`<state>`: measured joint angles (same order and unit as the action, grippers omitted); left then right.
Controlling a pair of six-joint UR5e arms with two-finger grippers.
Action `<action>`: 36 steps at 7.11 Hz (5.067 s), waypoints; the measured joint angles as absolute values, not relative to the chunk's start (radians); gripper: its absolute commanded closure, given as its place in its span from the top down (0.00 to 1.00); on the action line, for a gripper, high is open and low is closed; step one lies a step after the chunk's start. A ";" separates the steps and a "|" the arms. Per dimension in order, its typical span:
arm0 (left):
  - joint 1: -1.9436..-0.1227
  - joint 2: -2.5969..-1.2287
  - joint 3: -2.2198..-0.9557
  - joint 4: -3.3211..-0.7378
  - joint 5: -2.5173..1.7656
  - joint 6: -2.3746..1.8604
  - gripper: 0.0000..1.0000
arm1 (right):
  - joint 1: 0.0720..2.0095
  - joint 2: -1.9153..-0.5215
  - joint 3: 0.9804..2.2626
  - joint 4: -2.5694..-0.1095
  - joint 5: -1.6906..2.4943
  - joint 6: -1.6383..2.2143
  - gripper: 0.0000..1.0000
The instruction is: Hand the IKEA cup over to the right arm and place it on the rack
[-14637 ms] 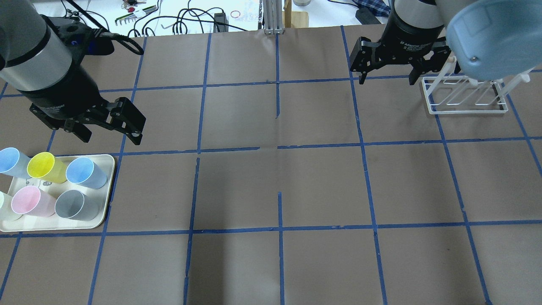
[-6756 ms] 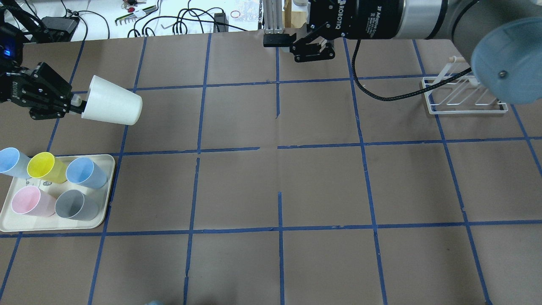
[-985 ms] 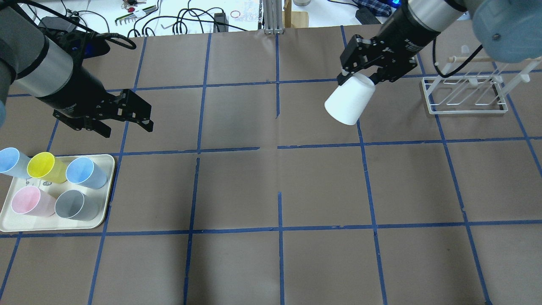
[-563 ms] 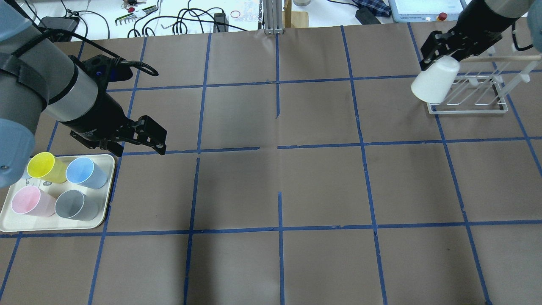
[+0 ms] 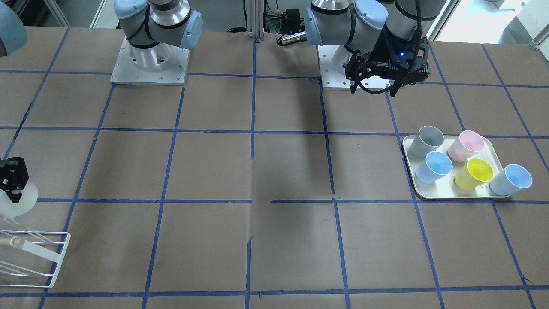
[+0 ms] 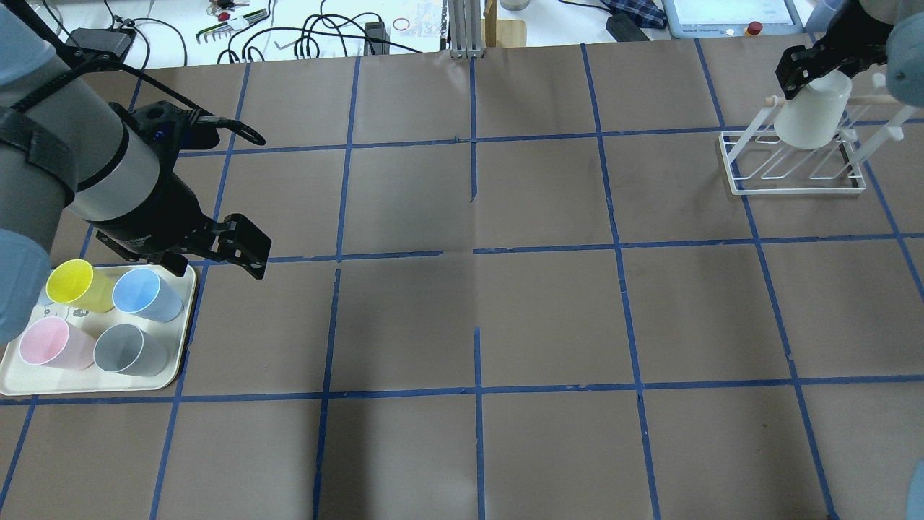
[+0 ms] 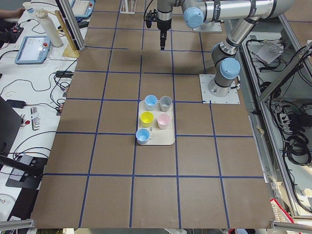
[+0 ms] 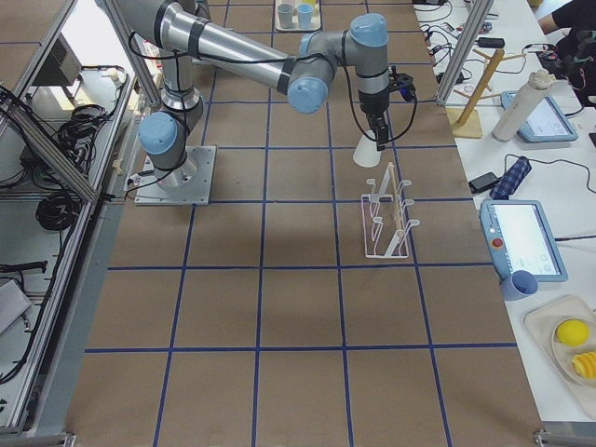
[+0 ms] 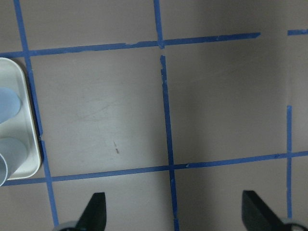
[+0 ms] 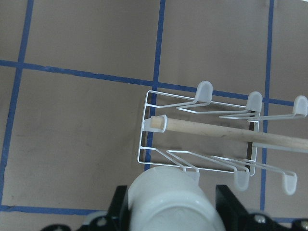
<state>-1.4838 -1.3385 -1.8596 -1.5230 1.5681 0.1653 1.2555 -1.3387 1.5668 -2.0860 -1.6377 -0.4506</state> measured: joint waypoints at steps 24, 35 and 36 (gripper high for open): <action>-1.517 -1.475 -1.709 -1.532 1.568 0.125 1.00 | 1.678 -1.525 1.462 -1.533 -1.513 -0.088 1.00; -1.526 -1.501 -1.665 -1.558 1.548 0.123 1.00 | 1.597 -1.599 1.489 -1.527 -1.566 0.107 1.00; -1.526 -1.498 -1.664 -1.560 1.548 0.123 1.00 | 1.597 -1.599 1.489 -1.530 -1.564 0.113 1.00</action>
